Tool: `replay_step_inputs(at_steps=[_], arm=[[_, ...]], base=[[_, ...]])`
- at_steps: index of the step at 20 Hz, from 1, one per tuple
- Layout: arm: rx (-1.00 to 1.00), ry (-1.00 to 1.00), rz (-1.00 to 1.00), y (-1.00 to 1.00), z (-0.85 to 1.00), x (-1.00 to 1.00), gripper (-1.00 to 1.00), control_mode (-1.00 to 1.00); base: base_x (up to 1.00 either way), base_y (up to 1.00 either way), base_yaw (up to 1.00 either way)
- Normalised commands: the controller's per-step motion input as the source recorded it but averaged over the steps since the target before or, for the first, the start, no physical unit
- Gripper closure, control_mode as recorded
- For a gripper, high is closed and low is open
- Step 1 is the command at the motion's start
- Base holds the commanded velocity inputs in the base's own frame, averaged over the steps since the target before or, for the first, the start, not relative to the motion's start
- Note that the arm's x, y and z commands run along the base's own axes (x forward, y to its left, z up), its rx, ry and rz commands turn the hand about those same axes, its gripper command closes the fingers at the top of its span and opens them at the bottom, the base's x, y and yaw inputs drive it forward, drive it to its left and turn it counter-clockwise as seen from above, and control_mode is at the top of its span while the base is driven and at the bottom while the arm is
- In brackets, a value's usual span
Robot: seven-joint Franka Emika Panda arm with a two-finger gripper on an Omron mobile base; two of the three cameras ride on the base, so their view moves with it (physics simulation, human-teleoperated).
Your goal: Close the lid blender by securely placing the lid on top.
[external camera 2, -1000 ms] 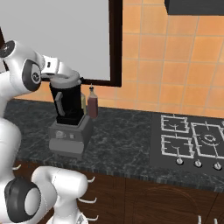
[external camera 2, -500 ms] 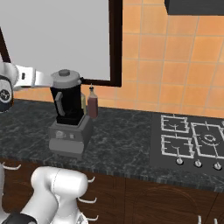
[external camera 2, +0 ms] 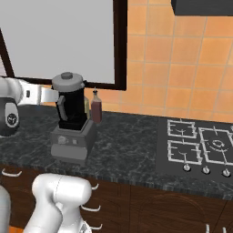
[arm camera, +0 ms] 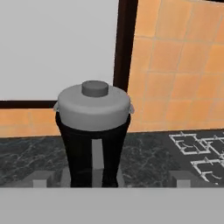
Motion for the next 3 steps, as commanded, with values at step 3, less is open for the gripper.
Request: replay_step_inputs(at_steps=[3], arm=[[0.23,-0.06,0.03,-0.52,0.0,-0.09,-1.0,-1.0]], base=[[0.0,0.0,0.0]])
